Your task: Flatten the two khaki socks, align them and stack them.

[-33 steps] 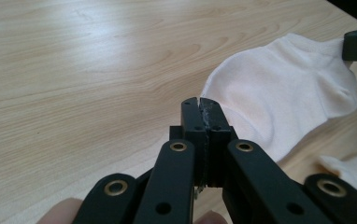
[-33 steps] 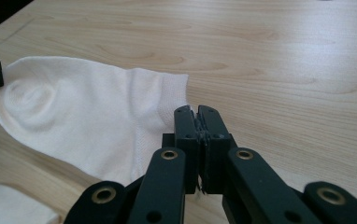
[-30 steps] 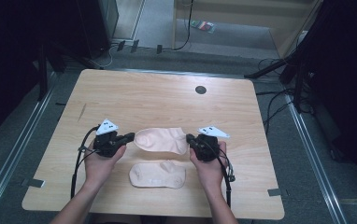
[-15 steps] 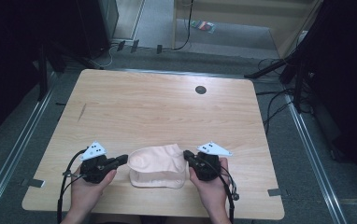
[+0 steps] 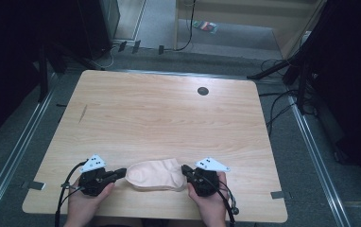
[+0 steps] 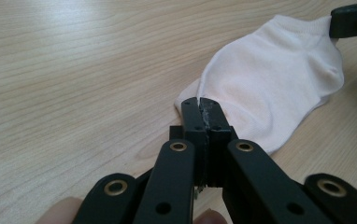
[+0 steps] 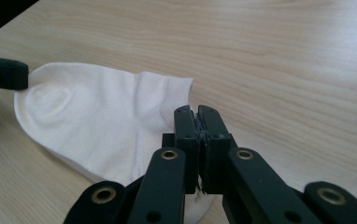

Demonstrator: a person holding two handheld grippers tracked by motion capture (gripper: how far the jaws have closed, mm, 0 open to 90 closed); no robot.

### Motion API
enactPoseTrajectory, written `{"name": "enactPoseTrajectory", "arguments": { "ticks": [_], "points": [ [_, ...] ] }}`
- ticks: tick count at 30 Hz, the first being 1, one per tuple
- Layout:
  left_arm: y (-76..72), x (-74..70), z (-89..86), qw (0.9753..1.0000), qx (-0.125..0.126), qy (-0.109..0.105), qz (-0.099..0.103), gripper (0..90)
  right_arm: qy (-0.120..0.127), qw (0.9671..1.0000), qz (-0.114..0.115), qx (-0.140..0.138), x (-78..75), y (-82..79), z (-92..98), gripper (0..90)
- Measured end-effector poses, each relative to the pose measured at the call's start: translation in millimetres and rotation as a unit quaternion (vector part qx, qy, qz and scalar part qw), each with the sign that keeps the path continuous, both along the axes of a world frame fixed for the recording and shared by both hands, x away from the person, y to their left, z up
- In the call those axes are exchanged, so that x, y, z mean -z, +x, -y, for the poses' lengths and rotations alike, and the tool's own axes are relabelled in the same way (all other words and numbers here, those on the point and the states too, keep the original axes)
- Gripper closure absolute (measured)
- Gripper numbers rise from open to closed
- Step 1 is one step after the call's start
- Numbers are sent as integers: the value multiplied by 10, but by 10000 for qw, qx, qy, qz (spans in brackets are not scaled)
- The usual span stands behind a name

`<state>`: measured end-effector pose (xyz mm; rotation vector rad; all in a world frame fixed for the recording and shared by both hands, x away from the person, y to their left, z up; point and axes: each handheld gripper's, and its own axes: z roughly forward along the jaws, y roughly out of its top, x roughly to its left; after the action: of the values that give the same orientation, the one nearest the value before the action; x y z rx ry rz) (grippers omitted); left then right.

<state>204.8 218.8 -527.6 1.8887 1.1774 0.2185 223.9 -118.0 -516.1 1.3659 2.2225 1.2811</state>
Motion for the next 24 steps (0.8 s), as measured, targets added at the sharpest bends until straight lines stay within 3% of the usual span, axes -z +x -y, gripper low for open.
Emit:
{"name": "enactPoseTrajectory", "arguments": {
  "ticks": [14,24],
  "points": [
    [8,38,25,9999,50,122,11,900,-22,10000,55,20,38,-42,20,886],
    [6,81,60,9998,92,167,-11,900,-136,9999,-33,1,101,-33,20,885]
  ]
}}
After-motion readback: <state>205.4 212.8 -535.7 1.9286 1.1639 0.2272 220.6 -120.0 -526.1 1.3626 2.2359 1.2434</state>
